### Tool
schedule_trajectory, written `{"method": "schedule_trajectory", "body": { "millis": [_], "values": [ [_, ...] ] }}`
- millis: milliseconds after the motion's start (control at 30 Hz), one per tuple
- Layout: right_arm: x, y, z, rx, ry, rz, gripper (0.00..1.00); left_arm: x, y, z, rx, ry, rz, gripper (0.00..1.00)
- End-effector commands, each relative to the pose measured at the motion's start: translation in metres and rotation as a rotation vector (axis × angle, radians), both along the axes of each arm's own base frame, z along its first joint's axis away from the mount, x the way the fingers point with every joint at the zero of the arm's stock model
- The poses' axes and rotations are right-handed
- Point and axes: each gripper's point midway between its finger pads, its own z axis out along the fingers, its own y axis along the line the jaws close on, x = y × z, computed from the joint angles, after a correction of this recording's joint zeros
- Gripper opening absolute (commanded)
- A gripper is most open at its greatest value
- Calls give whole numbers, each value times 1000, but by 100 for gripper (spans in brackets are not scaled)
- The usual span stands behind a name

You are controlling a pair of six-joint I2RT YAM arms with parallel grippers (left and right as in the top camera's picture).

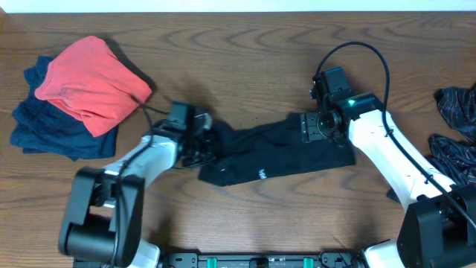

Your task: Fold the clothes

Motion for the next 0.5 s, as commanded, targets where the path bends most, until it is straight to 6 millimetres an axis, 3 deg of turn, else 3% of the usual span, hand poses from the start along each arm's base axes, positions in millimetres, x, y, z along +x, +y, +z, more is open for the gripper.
{"method": "schedule_trajectory", "body": {
  "millis": [0,200,300,467],
  "values": [
    [6,-20,0,-42,-12,-54,77,11,59,1,186,-30,85,6],
    [10,-32,-8,-25,17,-60,59,20,101,36,256,-68,145,6],
    [9,-22,-23,6,60,0,50,24,105,52,264,-83,133,6],
    [8,-9,-59,8,133,32,48,32,109,75,287,-89,134,6]
  ]
}}
